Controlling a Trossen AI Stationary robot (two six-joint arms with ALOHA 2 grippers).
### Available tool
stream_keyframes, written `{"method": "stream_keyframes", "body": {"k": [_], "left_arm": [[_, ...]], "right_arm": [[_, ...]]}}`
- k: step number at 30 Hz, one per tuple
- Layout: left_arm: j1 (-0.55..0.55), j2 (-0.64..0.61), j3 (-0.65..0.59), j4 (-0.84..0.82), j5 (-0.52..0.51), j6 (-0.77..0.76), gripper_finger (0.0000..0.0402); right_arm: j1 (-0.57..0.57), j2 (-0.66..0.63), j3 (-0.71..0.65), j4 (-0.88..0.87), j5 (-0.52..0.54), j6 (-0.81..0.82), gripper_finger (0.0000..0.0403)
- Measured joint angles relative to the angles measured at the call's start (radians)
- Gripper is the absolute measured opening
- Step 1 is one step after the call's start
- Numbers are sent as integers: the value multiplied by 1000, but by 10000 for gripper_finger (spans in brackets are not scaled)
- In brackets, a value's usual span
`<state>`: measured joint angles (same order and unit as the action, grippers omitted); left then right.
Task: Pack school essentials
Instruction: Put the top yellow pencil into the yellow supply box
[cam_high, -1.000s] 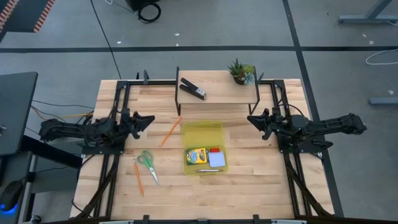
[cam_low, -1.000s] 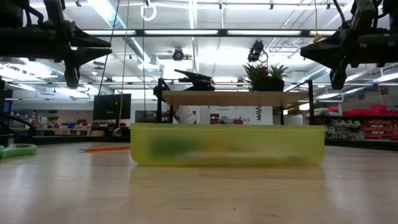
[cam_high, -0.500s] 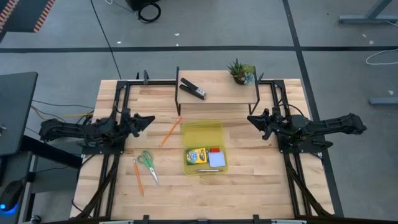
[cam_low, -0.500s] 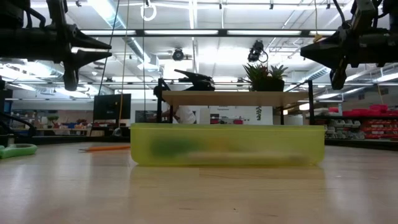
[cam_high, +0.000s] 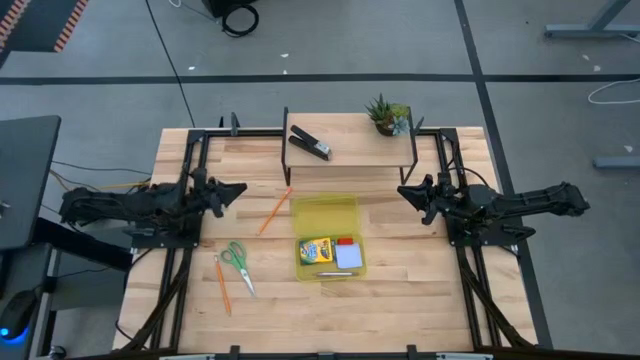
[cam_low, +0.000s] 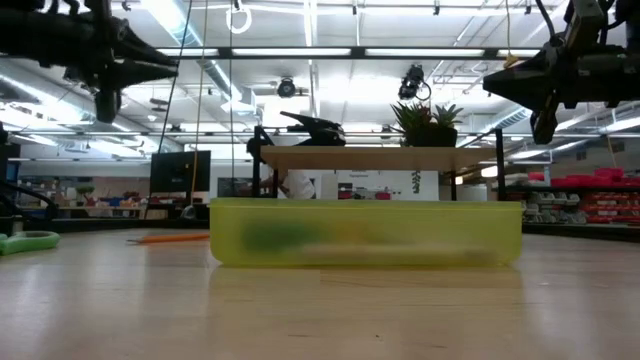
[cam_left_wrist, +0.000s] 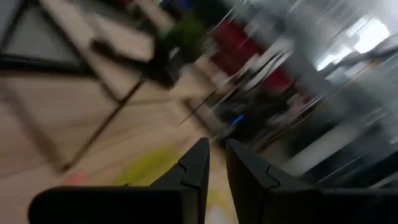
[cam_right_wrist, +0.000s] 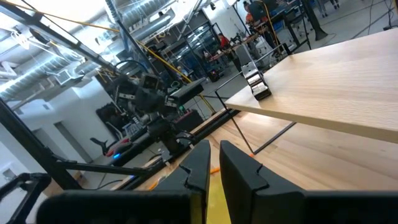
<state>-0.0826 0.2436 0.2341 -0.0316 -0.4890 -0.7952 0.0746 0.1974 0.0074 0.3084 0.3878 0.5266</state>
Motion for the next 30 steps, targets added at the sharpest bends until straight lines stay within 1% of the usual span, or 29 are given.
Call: {"method": "stream_keyframes", "body": {"k": [4,7,9,14,19,23,25,30], "left_arm": [[0,98,133,-363,-1,0,65],[5,195,189,-499,-1,-5,78],[7,273,204,-526,-1,-13,92],[8,473,214,-482,1,-111,131],[8,667,214,-457,4,-118,162],[8,782,214,-391,15,-130,175],[8,829,214,-332,15,-126,179],[7,943,214,-192,-8,-47,179]], "right_arm": [[0,0,0,0,0,0,41],[0,0,0,0,0,0,41],[0,0,0,0,0,0,41],[0,0,0,0,0,0,41],[0,0,0,0,0,0,41],[0,0,0,0,0,0,41],[0,0,0,0,0,0,41],[0,0,0,0,0,0,41]]}}
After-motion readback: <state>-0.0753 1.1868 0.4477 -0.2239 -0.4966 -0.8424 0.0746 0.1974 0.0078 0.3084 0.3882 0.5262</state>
